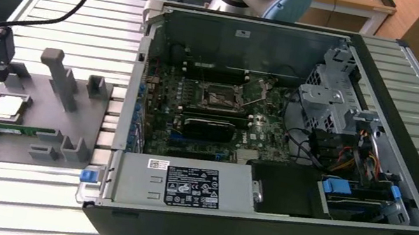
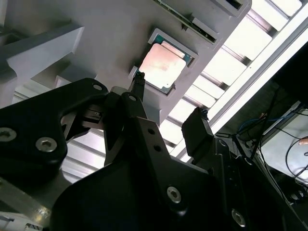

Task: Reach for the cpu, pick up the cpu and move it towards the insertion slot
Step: 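Pick up the cpu and move it towards the insertion slot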

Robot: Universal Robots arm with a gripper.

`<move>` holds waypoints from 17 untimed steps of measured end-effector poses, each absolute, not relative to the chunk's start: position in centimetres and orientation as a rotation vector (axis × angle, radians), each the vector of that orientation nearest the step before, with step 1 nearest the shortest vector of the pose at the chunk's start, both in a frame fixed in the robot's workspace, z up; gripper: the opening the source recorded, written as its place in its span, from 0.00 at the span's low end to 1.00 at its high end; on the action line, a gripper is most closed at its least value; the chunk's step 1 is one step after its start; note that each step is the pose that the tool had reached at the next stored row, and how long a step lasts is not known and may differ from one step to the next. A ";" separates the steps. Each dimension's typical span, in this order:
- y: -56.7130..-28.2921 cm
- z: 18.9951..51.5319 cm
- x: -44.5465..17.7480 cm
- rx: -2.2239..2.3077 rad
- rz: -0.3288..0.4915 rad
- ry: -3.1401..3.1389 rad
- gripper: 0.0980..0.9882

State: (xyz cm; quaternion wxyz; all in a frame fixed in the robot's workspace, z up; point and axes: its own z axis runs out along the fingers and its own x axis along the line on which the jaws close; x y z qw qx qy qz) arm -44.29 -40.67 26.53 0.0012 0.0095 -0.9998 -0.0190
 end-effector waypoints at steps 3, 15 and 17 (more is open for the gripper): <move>-40.7 26.3 -44.3 0.030 -0.060 -3.138 0.55; -40.7 25.5 -44.3 0.030 -0.060 -3.138 0.55; -40.7 25.3 -44.3 0.030 -0.060 -3.138 0.55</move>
